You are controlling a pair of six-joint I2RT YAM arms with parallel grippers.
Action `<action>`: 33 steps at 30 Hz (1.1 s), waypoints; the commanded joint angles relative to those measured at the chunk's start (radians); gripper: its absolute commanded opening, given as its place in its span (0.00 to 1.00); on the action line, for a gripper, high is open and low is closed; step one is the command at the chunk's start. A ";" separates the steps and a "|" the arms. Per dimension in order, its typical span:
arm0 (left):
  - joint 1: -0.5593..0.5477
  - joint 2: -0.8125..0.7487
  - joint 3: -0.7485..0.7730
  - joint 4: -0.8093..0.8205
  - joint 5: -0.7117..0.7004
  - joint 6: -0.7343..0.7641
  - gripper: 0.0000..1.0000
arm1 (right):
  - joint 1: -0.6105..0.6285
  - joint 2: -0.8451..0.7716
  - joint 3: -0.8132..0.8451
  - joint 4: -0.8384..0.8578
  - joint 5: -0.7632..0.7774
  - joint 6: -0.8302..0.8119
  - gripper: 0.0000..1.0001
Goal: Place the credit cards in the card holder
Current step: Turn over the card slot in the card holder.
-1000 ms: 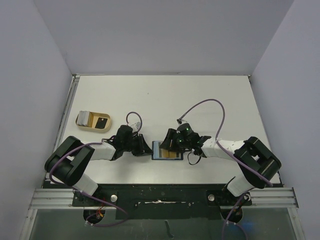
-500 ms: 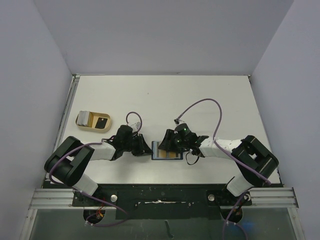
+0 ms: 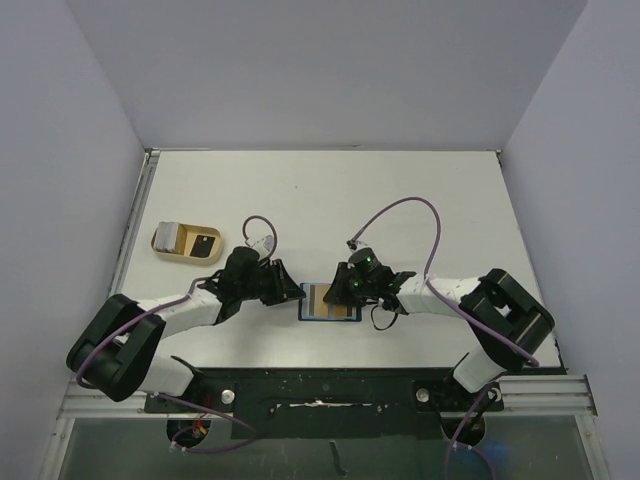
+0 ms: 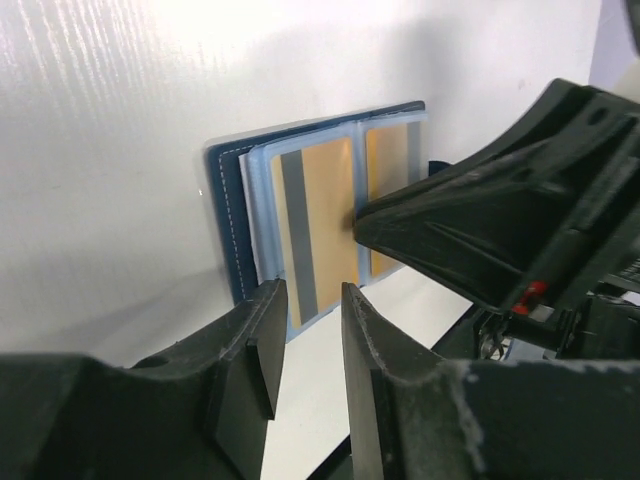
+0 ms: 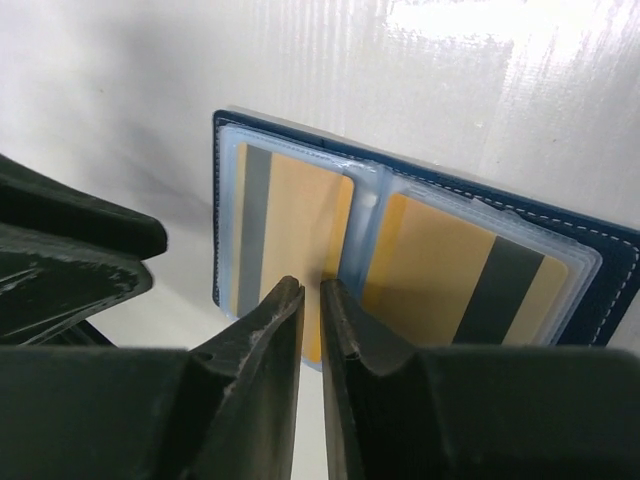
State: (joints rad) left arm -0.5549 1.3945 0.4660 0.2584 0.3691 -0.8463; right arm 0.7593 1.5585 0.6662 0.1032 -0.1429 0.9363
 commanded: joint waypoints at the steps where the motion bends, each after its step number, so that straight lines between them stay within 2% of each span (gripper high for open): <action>1: -0.007 -0.032 -0.008 0.058 -0.012 -0.019 0.28 | 0.001 0.041 0.006 0.036 0.012 -0.023 0.13; 7: -0.006 0.005 -0.034 0.152 0.024 -0.048 0.31 | 0.002 0.067 0.009 0.005 0.026 -0.030 0.06; 19: -0.007 0.104 -0.058 0.315 0.077 -0.094 0.31 | 0.003 0.077 0.001 0.008 0.025 -0.025 0.06; 33: -0.006 0.164 -0.059 0.356 0.084 -0.102 0.31 | 0.003 0.068 -0.005 0.016 0.028 -0.026 0.05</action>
State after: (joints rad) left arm -0.5556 1.5543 0.4076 0.5396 0.4355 -0.9432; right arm 0.7593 1.6100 0.6666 0.1314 -0.1463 0.9268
